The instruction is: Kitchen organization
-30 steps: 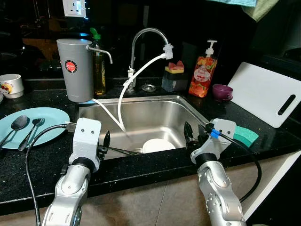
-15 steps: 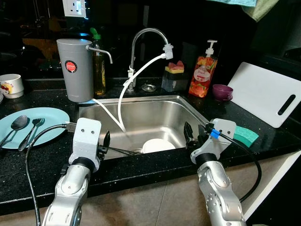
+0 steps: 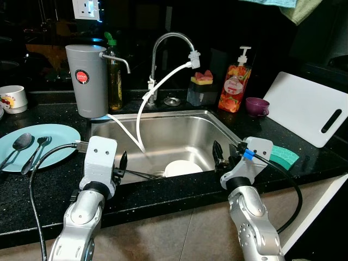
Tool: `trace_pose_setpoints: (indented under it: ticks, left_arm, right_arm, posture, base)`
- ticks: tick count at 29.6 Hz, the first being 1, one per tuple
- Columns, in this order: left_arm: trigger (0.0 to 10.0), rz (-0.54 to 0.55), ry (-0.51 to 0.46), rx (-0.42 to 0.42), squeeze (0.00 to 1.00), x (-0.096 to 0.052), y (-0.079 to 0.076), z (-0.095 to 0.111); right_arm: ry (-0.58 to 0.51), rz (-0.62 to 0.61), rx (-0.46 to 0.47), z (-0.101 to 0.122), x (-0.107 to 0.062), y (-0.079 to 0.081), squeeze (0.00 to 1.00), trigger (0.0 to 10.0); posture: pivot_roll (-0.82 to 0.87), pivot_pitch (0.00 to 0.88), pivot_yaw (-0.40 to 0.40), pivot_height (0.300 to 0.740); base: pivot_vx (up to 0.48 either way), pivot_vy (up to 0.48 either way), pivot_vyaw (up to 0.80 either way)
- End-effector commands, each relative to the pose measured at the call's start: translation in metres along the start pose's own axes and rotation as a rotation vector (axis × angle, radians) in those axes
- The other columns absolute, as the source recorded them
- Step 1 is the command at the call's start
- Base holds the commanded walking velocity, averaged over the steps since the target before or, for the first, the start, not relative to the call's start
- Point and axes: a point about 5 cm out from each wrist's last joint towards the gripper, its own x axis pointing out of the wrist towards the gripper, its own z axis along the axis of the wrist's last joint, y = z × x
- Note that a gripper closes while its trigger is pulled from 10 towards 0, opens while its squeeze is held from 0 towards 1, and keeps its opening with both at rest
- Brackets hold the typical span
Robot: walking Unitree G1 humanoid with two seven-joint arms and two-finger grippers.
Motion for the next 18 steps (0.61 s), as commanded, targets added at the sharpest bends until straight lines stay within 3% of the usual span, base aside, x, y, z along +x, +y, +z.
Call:
trace_pose_setpoints:
  ticks: [1, 18]
  left_arm:
    - [10.0, -0.001, -0.001, 0.003, 0.00, 0.0007, -0.0013, 0.0009]
    - [10.0, -0.002, 0.000, 0.002, 0.00, 0.0007, -0.0018, 0.0002]
  right_arm:
    - [0.012, -0.002, -0.002, -0.0024, 0.0009, -0.0007, 0.00, 10.0]
    - [0.013, 0.001, -0.004, -0.0024, 0.0010, -0.0006, 0.00, 10.0]
  posture:
    - [0.20, 0.030, -0.119, 0.740]
    - [0.20, 0.027, -0.122, 0.740]
  base:
    - [0.000, 0.000, 0.00]
    - [0.000, 0.000, 0.00]
